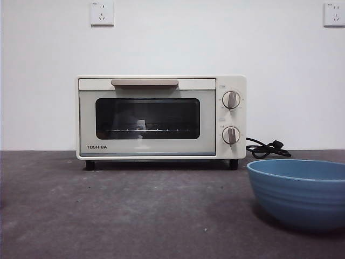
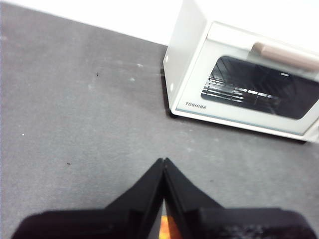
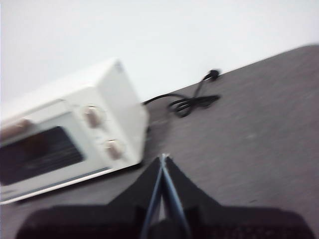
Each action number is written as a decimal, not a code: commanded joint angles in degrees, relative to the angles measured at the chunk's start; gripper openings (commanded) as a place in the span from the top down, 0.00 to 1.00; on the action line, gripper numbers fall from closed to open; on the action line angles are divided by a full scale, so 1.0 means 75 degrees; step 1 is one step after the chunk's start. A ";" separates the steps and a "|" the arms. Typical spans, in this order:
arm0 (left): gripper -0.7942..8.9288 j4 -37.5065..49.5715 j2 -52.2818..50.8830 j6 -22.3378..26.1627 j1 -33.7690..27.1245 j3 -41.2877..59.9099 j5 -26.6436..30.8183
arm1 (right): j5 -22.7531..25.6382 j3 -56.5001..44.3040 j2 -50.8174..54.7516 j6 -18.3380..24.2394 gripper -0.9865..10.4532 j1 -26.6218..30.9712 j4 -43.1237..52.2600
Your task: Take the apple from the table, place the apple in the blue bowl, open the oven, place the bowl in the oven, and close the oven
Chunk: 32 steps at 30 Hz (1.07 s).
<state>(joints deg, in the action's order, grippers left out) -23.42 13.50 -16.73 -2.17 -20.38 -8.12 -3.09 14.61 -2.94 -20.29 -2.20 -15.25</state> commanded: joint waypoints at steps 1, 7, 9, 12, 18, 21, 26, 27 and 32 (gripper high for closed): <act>0.92 -0.0411 0.0490 -0.0169 0.0017 -0.0635 -0.0070 | -0.0510 0.0533 -0.0356 -0.0664 0.92 -0.0006 -0.0490; 0.92 -0.1868 0.1728 -0.0067 0.0017 -0.2008 -0.0376 | -0.1652 0.1938 -0.1734 -0.0463 0.92 -0.0006 -0.1495; 0.92 -0.2343 0.2119 0.0079 0.0017 -0.2407 -0.0385 | -0.2072 0.2396 -0.2323 -0.0099 0.92 -0.0006 -0.1626; 0.92 -0.2906 0.2559 0.0367 0.0017 -0.2894 -0.0574 | -0.2664 0.3054 -0.3194 0.0358 0.92 -0.0012 -0.1883; 0.92 -0.3748 0.3130 0.0845 0.0017 -0.3593 -0.1387 | -0.3847 0.4296 -0.4943 0.1067 0.92 -0.0026 -0.2498; 0.92 -0.3972 0.3217 0.0909 0.0017 -0.3722 -0.1810 | -0.4406 0.4876 -0.5761 0.1384 0.92 -0.0294 -0.2649; 0.92 -0.4313 0.3197 0.0953 0.0017 -0.3724 -0.2259 | -0.3783 0.5849 -0.7041 0.1571 0.92 -0.1594 -0.2734; 0.92 -0.4435 0.3197 0.1040 0.0017 -0.3724 -0.2328 | -0.3465 0.6056 -0.7297 0.1580 0.92 -0.1918 -0.2751; 0.92 -0.5184 0.3185 0.1434 0.0017 -0.3724 -0.2381 | -0.2938 0.6991 -0.8574 0.1737 0.92 -0.3191 -0.2780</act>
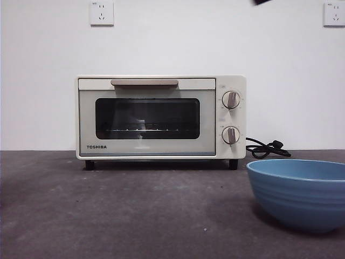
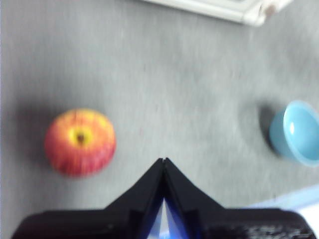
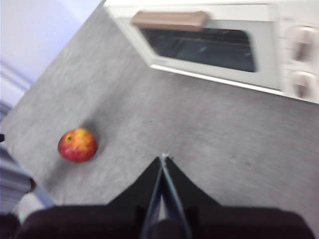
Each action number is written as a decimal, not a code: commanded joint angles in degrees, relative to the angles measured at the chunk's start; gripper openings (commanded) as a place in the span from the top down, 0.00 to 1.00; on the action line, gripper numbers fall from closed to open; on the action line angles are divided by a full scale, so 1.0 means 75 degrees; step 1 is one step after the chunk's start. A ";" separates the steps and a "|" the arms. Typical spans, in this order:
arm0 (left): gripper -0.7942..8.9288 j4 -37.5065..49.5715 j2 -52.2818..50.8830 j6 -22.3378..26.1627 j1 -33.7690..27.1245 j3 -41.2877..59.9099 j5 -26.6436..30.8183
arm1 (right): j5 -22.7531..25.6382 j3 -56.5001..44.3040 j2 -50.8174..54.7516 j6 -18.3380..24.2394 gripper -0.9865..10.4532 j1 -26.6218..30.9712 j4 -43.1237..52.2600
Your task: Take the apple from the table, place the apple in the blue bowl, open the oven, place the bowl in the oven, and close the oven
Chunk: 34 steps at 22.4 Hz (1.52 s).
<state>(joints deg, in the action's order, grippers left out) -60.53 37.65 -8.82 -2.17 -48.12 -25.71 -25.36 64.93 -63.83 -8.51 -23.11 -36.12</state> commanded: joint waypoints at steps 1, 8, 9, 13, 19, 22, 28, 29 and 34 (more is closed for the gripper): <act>0.92 -0.0399 -0.0035 0.0460 0.0017 -0.0026 -0.0035 | 0.0035 0.0484 -0.0737 0.0169 0.92 -0.0644 0.0000; 0.92 -0.1005 -0.0195 0.0603 0.0017 -0.0026 -0.0035 | 0.0032 0.1757 -0.2474 0.0408 0.91 -0.2040 -0.0029; 0.92 -0.1154 -0.0283 0.0600 0.0017 -0.0026 -0.0032 | 0.0035 0.2049 -0.2865 0.0431 0.91 -0.2317 -0.0032; 0.92 -0.1818 -0.0603 0.0595 0.0017 -0.0026 -0.0026 | 0.0041 0.3203 -0.4252 0.0507 0.80 -0.3150 -0.0052; 0.92 -0.2008 -0.1037 0.0154 0.0017 -0.0026 -0.0041 | 0.0877 0.4852 -0.6000 0.0577 0.36 -0.4060 -0.0245; 0.92 -0.2017 -0.1300 0.0079 0.0026 -0.0026 -0.0265 | 0.1262 0.5368 -0.6633 0.0758 0.27 -0.4342 -0.0204; 0.92 -0.2017 -0.1527 0.0460 0.0052 -0.0026 0.2133 | 0.1311 0.5852 -0.7694 0.0761 0.27 -0.4669 0.0093; 0.92 -0.2017 -0.1527 0.0458 0.0052 -0.0026 0.2212 | 0.1422 0.5852 -0.7857 0.0752 0.27 -0.4753 0.0198; 0.92 -0.2017 -0.1527 0.0460 0.0052 -0.0026 0.2209 | 0.1801 0.5878 -0.8542 0.0466 0.27 -0.5088 0.0866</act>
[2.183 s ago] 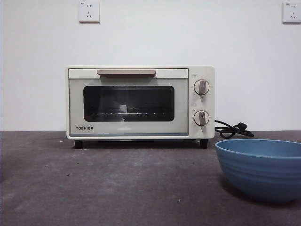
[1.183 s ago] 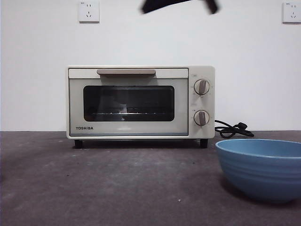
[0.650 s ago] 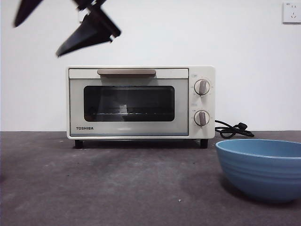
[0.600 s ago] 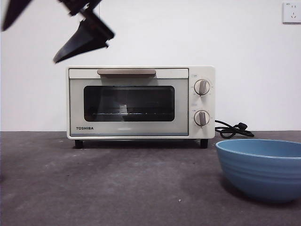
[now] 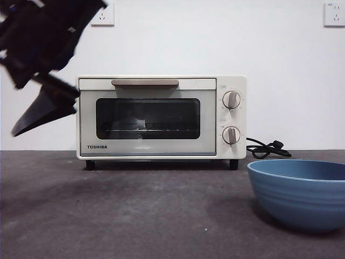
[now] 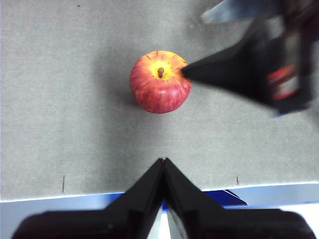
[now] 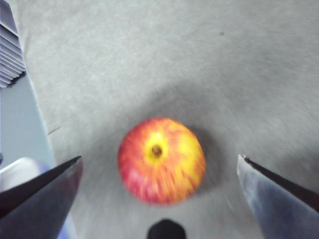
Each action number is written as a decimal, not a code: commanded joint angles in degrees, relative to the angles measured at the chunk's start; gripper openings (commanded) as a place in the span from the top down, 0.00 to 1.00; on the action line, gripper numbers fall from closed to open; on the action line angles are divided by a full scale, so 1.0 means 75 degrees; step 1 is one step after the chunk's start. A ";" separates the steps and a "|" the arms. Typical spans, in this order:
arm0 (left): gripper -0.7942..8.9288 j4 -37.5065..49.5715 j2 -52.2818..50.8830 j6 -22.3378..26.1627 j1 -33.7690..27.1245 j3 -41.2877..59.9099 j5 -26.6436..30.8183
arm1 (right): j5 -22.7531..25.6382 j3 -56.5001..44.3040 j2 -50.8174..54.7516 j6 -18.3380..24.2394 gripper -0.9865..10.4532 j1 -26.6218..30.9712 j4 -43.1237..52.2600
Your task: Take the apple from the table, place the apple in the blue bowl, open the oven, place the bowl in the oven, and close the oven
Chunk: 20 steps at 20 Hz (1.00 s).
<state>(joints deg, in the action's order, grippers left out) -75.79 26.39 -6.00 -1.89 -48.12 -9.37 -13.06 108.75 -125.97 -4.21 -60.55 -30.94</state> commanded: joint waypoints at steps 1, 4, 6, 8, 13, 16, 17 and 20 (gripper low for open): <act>0.92 0.0017 -0.0026 0.0082 0.0015 -0.0026 0.0026 | 0.0233 0.0035 -0.0376 -0.0099 0.27 -0.0157 0.0361; 0.92 0.0017 -0.0026 0.0055 0.0015 -0.0026 0.0023 | 0.0609 0.0035 -0.0662 0.0006 0.27 -0.0321 0.0691; 0.92 0.0017 -0.0020 0.0055 0.0015 -0.0026 0.0026 | 0.0839 0.0038 -0.0831 0.0213 0.27 -0.0399 0.0711; 0.92 0.0017 -0.0020 0.0055 0.0017 -0.0026 0.0026 | 0.0976 0.0035 -0.0970 0.0216 0.27 -0.0440 0.0694; 0.92 0.0017 -0.0017 0.0029 0.0166 -0.0026 0.0026 | 0.0944 0.0035 -0.1105 0.0248 0.28 -0.0475 0.0766; 0.92 0.0017 -0.0017 0.0029 0.0166 -0.0026 0.0026 | 0.0944 0.0035 -0.1174 0.0245 0.32 -0.0475 0.0810; 0.92 0.0020 -0.0017 0.0023 0.0166 -0.0026 0.0023 | 0.0842 0.0035 -0.1209 0.0245 0.33 -0.0475 0.0804; 0.92 0.0017 -0.0017 0.0026 0.0219 -0.0026 0.0026 | 0.0828 0.0035 -0.1341 0.0181 0.42 -0.0487 0.0874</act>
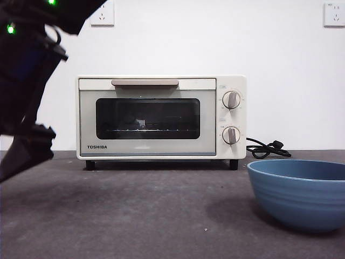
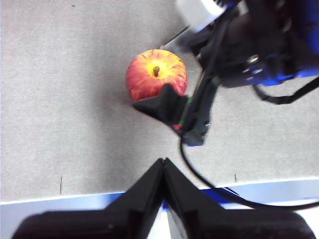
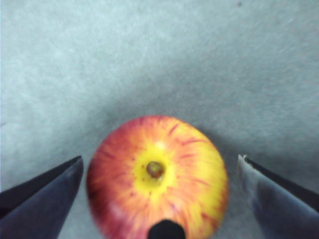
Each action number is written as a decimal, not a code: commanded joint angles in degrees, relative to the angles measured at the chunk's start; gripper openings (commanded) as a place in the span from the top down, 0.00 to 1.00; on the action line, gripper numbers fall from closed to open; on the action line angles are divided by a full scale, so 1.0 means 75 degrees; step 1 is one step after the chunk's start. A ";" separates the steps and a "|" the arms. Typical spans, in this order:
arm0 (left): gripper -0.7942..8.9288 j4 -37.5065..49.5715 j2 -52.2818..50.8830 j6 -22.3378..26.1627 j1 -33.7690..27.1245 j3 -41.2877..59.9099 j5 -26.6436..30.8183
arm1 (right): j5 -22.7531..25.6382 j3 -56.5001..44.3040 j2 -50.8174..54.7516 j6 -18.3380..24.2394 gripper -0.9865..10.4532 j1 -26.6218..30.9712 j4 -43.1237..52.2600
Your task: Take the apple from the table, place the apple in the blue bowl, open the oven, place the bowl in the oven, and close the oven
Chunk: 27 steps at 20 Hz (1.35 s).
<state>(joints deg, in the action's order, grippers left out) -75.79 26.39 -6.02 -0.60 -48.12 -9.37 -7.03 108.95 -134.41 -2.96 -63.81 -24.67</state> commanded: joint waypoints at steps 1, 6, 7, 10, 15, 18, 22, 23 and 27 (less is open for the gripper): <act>0.92 0.0020 -0.0017 0.0032 0.0070 -0.0026 0.0026 | 0.0082 0.0009 -0.0216 0.0009 0.53 -0.0079 0.0128; 0.92 0.0017 -0.0015 0.0032 0.0096 -0.0026 0.0026 | 0.0207 0.0009 -0.0216 -0.0047 0.92 -0.0099 0.0017; 0.92 0.0020 -0.0015 0.0032 0.0111 -0.0026 0.0026 | 0.0230 0.0009 -0.0216 -0.0032 0.92 -0.0119 -0.0061; 0.92 0.0017 -0.0015 0.0032 0.0192 -0.0026 0.0026 | 0.0731 0.0026 -0.0015 0.0082 0.92 -0.0143 -0.0166; 0.92 0.0020 -0.0015 0.0023 0.0192 -0.0026 0.0000 | 0.1425 0.0026 0.1378 0.0484 0.92 0.0175 -0.1320; 0.92 0.0020 0.0000 -0.0003 0.0192 -0.0026 0.0000 | 0.1437 0.0026 0.1944 0.0536 0.92 0.0402 -0.2247; 0.92 0.0029 0.0134 0.0000 0.0192 -0.0026 -0.0009 | 0.2159 0.0017 0.2687 0.0539 0.92 0.0490 -0.3963; 0.92 0.0047 0.0224 0.0000 0.0192 -0.0026 -0.0009 | 0.2250 0.0006 0.2879 0.0542 0.92 0.0513 -0.4220; 0.92 0.0493 0.0635 -0.0003 0.0192 -0.0026 -0.0487 | 0.2285 -0.0114 0.3858 0.0647 0.92 0.0519 -0.5013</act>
<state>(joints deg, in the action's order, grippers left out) -72.42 31.24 -6.04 0.71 -48.12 -12.82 9.96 108.68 -105.16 1.32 -59.88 -62.50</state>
